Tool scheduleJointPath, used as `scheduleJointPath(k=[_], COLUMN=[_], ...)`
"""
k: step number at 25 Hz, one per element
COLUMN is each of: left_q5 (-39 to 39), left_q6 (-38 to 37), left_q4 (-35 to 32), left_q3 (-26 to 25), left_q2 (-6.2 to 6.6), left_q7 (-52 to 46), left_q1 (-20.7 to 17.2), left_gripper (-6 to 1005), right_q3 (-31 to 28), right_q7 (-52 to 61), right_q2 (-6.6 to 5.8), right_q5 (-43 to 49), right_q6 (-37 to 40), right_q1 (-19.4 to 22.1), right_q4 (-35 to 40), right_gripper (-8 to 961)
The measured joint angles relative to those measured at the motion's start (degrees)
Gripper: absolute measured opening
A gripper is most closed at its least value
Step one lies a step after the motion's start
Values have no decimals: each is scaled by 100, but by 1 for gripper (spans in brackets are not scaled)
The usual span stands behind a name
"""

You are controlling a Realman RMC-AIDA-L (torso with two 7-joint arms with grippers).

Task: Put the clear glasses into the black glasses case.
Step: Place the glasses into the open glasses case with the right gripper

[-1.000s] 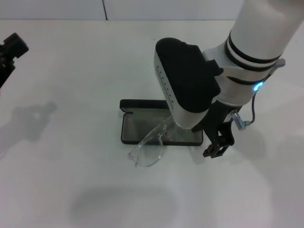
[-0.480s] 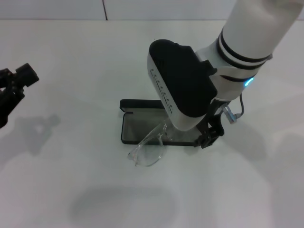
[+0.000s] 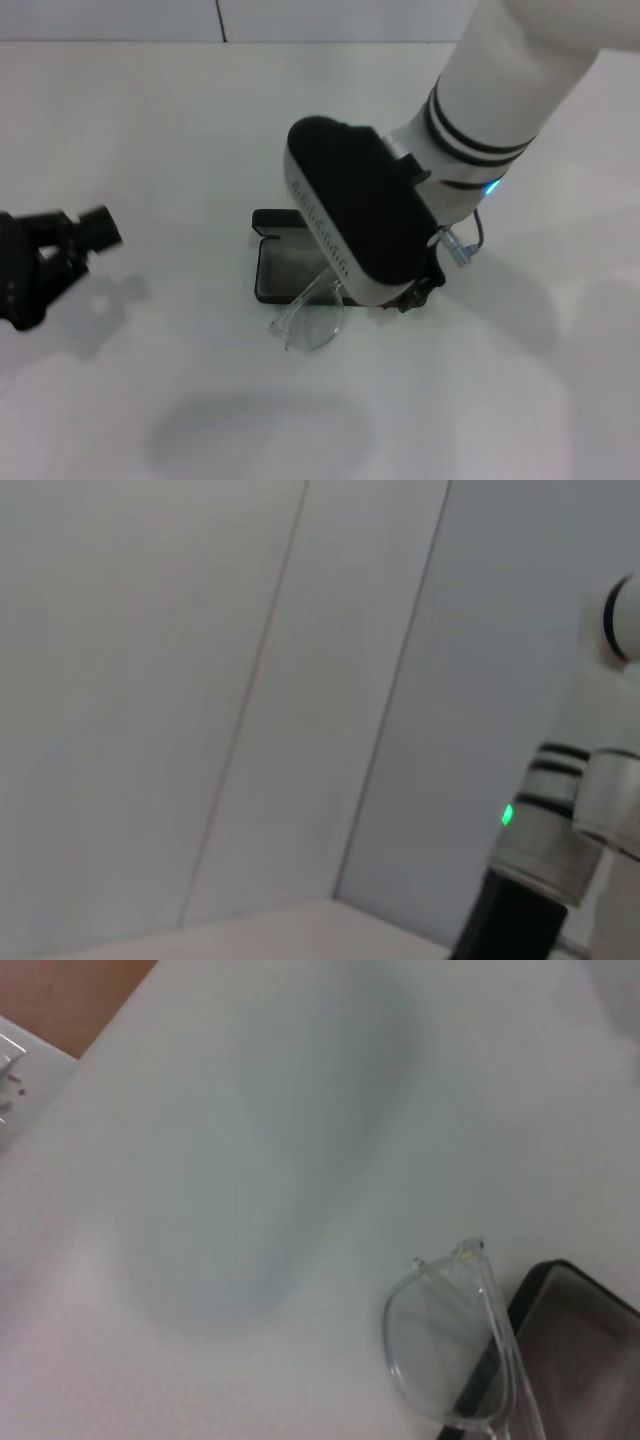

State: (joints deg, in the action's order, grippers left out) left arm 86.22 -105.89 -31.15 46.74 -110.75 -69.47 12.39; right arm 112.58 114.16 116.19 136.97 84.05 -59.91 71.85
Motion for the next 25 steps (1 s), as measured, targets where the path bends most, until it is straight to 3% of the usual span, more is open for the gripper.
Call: scheduleJointPath(k=[12, 25], left_q5=[875, 941], left_q6=[-41, -63], left_q4=[-43, -28], left_q3=[55, 63], left_q2=[-98, -152], left_q7=[-112, -84], left_q1=[-23, -136], left_gripper=[188, 198], right_q3=[324, 480], right_q7=[-159, -203], right_q2=[0, 0], right_q5=[-106, -146], right_q6=[-453, -704], right_q1=[-143, -134], right_q4=[-159, -368], right_gripper=[574, 573])
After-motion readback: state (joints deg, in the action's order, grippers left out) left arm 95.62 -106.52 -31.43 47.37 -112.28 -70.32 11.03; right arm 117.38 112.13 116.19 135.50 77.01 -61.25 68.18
